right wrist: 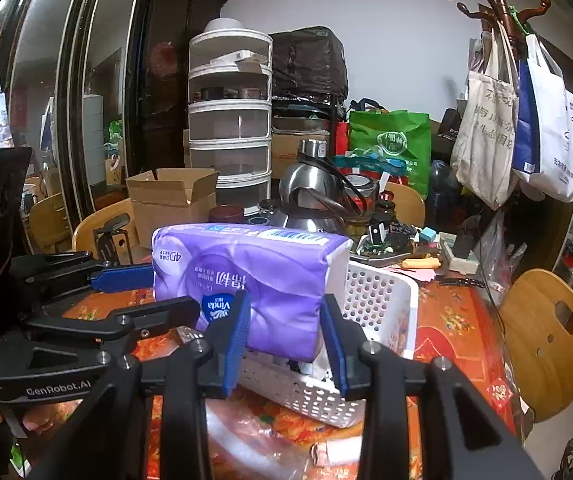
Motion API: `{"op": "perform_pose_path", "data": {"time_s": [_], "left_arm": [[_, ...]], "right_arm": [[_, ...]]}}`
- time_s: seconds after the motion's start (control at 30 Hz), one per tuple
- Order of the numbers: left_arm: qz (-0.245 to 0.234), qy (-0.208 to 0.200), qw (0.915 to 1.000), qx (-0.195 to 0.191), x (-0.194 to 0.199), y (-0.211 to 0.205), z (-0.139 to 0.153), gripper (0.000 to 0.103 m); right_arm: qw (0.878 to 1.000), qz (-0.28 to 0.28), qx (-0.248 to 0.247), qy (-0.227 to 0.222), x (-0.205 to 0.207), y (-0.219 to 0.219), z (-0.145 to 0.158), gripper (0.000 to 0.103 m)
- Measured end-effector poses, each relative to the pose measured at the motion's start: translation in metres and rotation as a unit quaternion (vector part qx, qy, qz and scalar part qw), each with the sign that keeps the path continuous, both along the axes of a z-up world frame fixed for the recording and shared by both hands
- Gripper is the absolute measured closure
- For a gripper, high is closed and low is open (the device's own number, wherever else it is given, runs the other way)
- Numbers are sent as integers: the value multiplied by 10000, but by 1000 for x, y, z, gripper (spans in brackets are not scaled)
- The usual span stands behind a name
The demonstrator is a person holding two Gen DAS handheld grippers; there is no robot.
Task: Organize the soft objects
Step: 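Carry the purple tissue pack with both tools and lower it into the basket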
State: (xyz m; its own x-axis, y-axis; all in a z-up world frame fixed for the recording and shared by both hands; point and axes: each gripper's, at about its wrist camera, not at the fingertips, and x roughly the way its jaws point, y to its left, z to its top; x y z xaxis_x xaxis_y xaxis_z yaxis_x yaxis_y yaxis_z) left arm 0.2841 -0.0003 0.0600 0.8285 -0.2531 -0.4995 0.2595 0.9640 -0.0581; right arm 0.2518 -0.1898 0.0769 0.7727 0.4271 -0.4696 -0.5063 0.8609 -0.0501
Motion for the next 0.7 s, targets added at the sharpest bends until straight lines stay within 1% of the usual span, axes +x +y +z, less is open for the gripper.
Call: {"op": "perform_pose_path", "data": {"time_s": [0.23,0.43,0.7], "left_arm": [[34,211,9997,-104,34,8,-19,63],[87,309,9993,-171,53,13,-33,63],[204,372,9987,-273,75,20,-42,63]], "right_arm": [[9999,-29,-3,148,23,5,-18,69],[9997,-80,-24,226,39,8,-30,69],[9995,-110,-121,269,54,16,-40,69]]}}
